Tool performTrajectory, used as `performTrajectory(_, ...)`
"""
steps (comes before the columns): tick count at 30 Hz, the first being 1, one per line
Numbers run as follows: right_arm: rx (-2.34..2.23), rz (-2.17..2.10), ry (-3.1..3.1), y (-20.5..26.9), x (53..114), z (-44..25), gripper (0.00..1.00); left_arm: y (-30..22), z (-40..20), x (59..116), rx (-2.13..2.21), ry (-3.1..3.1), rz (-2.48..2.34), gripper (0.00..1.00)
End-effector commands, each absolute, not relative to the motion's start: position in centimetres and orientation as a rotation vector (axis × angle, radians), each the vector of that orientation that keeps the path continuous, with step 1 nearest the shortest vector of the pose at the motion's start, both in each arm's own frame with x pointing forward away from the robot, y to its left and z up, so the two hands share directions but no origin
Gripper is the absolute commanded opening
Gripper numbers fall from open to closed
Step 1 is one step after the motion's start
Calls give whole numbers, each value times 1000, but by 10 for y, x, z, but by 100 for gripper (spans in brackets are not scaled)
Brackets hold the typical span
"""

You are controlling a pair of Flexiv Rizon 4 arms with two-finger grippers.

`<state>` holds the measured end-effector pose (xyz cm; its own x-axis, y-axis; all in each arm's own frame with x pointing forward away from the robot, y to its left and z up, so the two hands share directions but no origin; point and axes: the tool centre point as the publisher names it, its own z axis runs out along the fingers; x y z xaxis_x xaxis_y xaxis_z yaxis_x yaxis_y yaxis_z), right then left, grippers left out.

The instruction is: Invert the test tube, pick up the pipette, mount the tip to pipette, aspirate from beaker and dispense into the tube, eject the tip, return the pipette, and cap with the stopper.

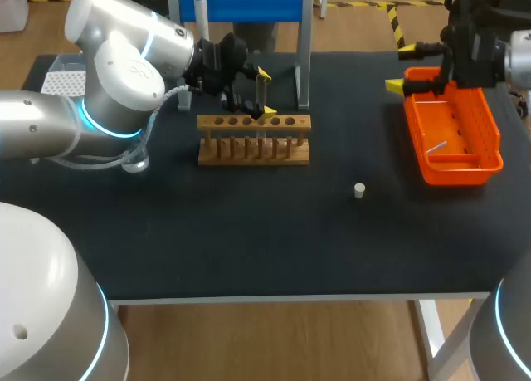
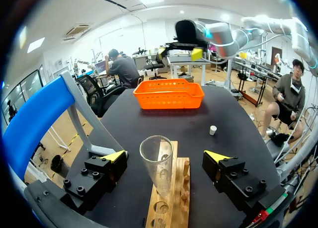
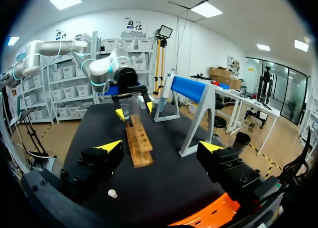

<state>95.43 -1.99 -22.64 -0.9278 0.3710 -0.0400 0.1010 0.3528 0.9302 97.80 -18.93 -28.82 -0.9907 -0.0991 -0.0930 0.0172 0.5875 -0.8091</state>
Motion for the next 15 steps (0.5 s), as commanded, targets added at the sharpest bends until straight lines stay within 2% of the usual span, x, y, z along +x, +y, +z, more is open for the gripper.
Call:
performTrajectory(1, 426, 1583, 2355, -42, 910, -227, 100, -189, -289, 978, -67, 2680, -1375, 100)
performTrajectory(15, 471, 1581, 2372, -47, 858, -284, 100, -189, -289, 978, -67, 2680, -1375, 100)
